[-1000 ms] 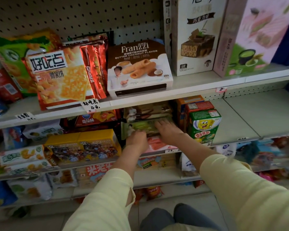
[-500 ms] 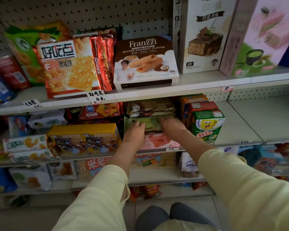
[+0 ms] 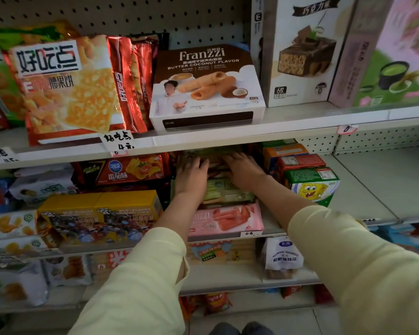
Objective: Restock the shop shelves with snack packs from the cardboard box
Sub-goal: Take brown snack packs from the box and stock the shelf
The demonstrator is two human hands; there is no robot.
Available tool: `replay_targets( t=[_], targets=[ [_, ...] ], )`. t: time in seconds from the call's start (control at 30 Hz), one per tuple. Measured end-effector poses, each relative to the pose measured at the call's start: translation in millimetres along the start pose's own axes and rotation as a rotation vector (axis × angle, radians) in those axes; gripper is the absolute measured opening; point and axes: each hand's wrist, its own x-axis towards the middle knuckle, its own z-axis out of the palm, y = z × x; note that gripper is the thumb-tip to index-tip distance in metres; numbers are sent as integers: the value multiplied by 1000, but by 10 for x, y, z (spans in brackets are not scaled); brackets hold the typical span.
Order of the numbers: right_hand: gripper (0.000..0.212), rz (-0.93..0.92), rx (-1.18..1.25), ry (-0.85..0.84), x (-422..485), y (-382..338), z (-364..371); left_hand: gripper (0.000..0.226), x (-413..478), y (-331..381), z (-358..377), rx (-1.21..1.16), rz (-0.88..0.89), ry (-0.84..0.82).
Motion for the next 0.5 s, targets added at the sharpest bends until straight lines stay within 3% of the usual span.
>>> replay_targets(
  t=[0.23,0.5],
  targets=[
    [55,31,-40,124,61,-34,147,51,176,-46,104,-8,-38,50],
    [65,8,72,74,-221,-242,34,58,-92,-45,38,-160,-66,24]
  ],
)
